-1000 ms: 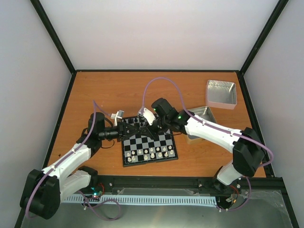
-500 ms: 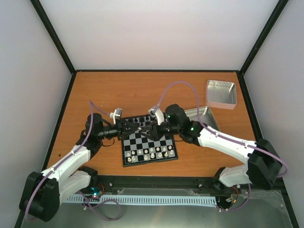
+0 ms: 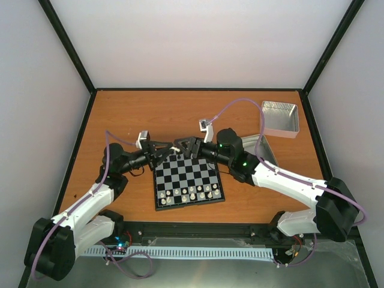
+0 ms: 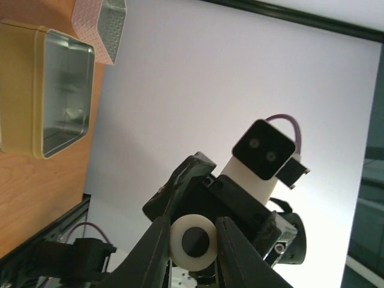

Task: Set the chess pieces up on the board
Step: Place the chess piece on the chessboard.

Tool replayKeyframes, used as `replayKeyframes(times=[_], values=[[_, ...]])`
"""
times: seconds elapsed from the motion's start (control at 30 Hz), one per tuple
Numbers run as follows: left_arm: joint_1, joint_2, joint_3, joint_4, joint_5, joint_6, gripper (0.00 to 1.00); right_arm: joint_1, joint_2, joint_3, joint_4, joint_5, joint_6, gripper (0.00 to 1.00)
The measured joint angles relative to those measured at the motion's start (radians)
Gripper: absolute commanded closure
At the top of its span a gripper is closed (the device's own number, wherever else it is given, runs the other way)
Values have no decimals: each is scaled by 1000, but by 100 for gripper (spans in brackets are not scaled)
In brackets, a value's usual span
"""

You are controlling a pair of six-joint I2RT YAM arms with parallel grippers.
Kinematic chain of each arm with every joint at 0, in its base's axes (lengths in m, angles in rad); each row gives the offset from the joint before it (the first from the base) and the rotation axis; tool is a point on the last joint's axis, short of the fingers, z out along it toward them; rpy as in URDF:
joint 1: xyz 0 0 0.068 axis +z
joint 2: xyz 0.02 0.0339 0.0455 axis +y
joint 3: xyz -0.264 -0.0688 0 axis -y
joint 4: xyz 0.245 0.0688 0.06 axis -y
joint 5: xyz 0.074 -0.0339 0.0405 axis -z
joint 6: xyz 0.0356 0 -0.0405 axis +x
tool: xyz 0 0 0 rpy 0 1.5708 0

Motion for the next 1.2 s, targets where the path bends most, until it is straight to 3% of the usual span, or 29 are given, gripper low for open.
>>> replayKeyframes(times=[0.2, 0.6, 0.9, 1.1, 1.2], values=[[0, 2, -13, 72, -42, -109, 97, 0, 27, 0, 59, -60, 37, 60], [0, 6, -48, 149, -76, -207, 97, 0, 51, 0, 88, -90, 61, 71], [0, 5, -57, 175, -90, -240, 97, 2, 58, 0, 81, -81, 79, 92], [0, -1, -76, 168, -98, -238, 78, 3, 66, 4, 52, -79, 84, 97], [0, -23, -76, 135, -109, -199, 58, 3, 71, 34, 0, -82, 74, 97]])
